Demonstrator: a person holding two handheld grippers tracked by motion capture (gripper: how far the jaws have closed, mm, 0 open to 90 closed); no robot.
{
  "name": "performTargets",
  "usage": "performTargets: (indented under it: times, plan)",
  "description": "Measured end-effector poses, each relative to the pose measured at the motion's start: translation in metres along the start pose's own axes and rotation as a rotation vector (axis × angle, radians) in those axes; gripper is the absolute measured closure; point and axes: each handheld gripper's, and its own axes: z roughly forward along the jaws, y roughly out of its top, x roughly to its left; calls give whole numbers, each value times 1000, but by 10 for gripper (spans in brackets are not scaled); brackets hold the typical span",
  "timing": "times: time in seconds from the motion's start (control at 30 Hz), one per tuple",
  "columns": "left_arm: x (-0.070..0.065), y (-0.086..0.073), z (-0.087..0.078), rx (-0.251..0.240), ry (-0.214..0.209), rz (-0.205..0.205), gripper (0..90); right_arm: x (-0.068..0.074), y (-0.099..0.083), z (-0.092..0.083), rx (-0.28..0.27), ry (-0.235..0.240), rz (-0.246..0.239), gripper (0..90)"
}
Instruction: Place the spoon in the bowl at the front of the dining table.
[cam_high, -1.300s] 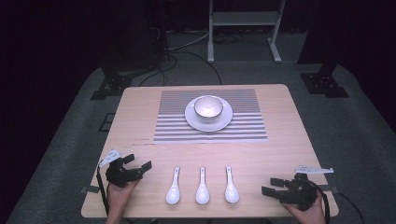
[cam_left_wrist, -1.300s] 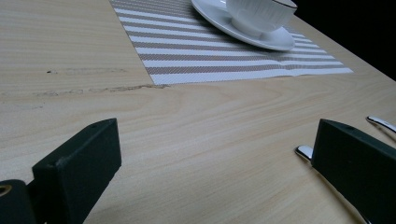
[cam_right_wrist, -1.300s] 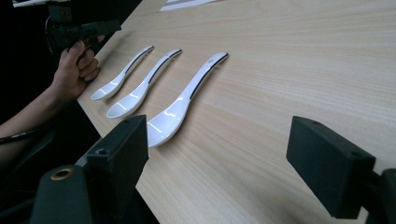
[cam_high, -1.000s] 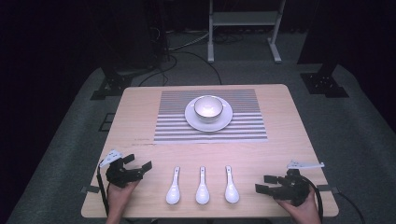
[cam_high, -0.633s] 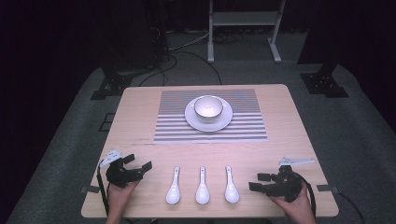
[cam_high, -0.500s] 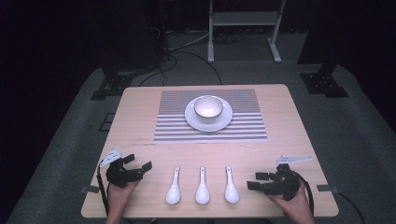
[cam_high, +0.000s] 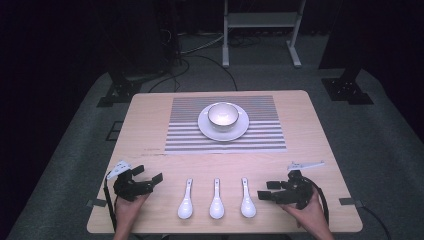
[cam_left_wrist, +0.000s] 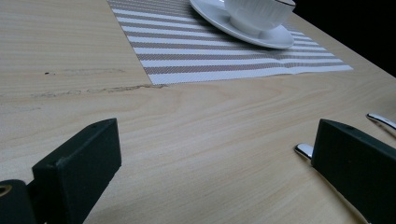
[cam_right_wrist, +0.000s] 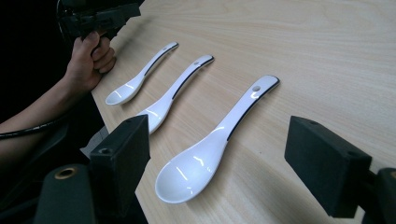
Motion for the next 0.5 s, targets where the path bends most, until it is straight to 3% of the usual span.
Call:
performTargets:
  times: [0.5]
  plan:
    - [0, 0, 0, -1, -1, -4, 3, 1, 15, 19, 38, 26, -2, 256]
